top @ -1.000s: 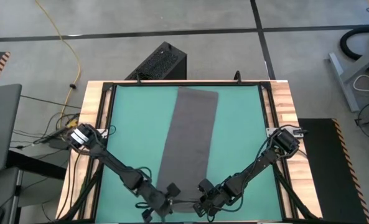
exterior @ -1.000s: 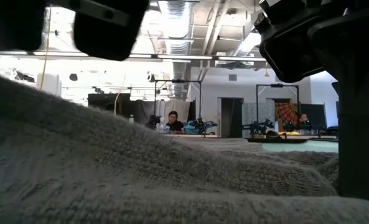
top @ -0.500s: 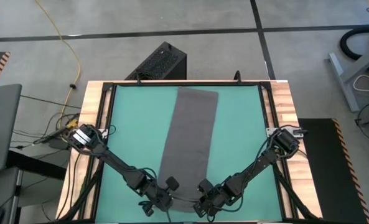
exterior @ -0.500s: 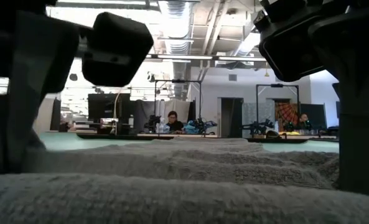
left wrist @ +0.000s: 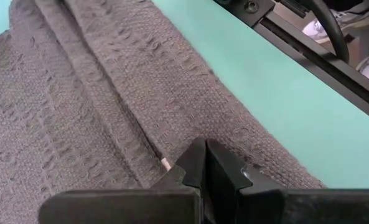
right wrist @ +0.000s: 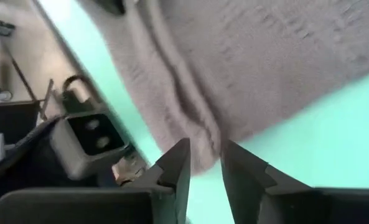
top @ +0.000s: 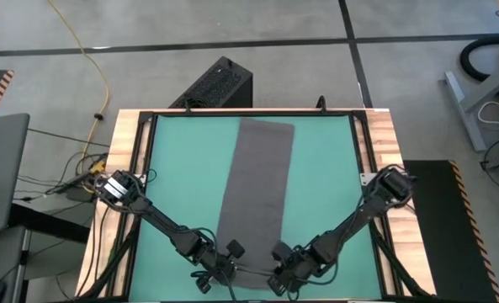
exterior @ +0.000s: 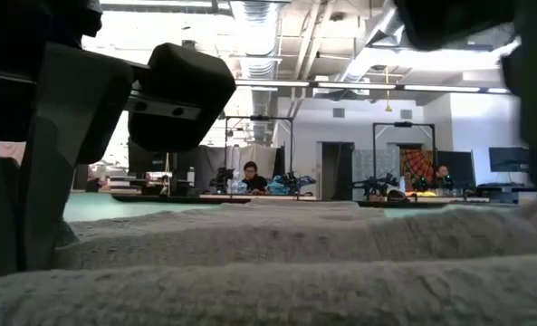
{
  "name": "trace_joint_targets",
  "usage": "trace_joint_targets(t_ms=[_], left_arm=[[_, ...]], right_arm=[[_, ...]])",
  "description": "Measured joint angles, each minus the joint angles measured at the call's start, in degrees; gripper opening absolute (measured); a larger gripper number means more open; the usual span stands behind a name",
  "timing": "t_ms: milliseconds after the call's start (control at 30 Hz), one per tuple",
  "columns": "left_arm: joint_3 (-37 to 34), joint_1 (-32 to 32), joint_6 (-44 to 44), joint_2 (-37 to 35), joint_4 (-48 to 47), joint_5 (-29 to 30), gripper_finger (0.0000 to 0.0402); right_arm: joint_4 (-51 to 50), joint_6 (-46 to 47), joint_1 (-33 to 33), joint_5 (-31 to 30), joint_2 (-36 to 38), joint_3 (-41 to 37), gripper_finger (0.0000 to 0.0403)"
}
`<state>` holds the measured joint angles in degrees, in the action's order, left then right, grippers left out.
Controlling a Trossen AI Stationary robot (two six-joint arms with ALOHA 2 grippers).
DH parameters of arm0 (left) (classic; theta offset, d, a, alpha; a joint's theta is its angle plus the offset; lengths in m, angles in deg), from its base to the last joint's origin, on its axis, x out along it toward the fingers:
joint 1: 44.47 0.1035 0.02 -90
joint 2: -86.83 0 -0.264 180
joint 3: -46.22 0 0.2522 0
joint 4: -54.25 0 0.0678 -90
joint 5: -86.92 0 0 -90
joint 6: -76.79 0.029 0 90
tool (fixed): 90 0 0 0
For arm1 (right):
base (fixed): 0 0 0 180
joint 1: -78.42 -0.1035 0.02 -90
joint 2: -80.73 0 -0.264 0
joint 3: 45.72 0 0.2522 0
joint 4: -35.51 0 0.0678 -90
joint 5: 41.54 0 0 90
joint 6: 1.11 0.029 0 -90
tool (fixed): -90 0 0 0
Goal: Roll towel
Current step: Roll the gray towel
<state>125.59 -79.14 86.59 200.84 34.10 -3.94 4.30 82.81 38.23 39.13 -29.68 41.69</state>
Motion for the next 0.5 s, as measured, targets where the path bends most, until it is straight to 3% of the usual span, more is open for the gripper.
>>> trace_joint_targets(t_ms=[200,433,500], left_arm=[[0.0,0.8,0.0,0.0,-0.1,-0.8,0.0],[0.0,2.0,-0.1,0.0,-0.1,-3.8,0.0],[-0.1,2.1,-0.4,0.0,-0.1,-4.2,0.0]], right_arm=[[1.0,-6.5,-2.6,-3.5,1.9,0.0,0.0132],[17.1,-40.7,-6.6,-16.6,-2.6,0.1,0.015],[18.2,-46.6,-7.2,-18.2,-3.9,0.5,0.0157]])
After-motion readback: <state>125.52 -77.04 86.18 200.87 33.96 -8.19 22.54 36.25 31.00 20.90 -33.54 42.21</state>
